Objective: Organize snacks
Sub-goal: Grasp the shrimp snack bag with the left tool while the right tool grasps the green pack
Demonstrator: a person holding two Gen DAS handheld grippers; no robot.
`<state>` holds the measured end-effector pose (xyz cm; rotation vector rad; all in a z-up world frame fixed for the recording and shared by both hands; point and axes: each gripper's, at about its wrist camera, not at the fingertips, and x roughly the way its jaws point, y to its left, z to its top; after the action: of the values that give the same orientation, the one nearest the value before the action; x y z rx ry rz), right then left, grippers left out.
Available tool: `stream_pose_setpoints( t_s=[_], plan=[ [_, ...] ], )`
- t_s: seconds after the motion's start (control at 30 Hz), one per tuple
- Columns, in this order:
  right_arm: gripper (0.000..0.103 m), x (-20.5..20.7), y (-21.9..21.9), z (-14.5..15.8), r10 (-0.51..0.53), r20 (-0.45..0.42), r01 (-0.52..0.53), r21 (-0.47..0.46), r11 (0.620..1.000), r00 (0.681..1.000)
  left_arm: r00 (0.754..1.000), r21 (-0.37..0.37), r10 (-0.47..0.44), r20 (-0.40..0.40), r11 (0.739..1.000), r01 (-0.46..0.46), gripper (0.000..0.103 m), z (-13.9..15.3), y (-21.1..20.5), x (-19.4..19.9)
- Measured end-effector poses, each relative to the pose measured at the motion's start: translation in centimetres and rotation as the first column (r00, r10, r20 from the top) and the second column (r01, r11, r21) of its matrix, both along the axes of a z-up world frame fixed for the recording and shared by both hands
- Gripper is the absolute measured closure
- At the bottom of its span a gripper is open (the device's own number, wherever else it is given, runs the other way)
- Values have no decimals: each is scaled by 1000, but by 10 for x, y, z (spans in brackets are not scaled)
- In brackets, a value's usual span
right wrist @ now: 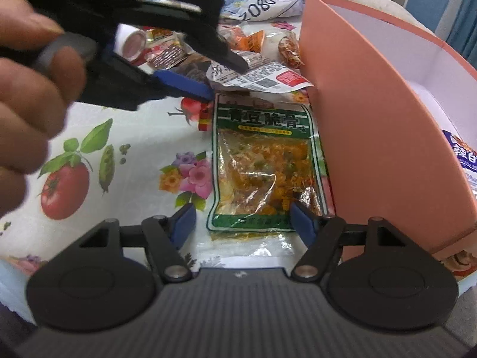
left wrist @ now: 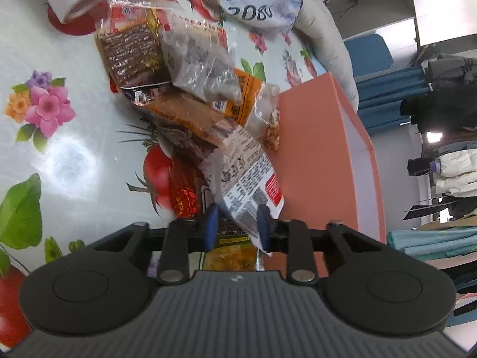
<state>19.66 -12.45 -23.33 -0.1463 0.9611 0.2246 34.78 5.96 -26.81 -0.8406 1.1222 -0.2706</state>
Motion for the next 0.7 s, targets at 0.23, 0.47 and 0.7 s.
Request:
stream_pose_setpoints(
  t_s=[0.23,0.47,0.7],
  plan=[
    [47,-4,2,1,31,-5,-31,-6,1000,1000,1000,37,20,7,999,-20,91,3,-1,-7],
    [62,-9,3,3,62,-20,-62,9,998,998,999,33,52,15,998,-52,96,11,6,-26],
    [66,-21,2,8,94,-51,-92,39,995,994,993,14,103,55,994,-104,102,33,26,-60]
  ],
)
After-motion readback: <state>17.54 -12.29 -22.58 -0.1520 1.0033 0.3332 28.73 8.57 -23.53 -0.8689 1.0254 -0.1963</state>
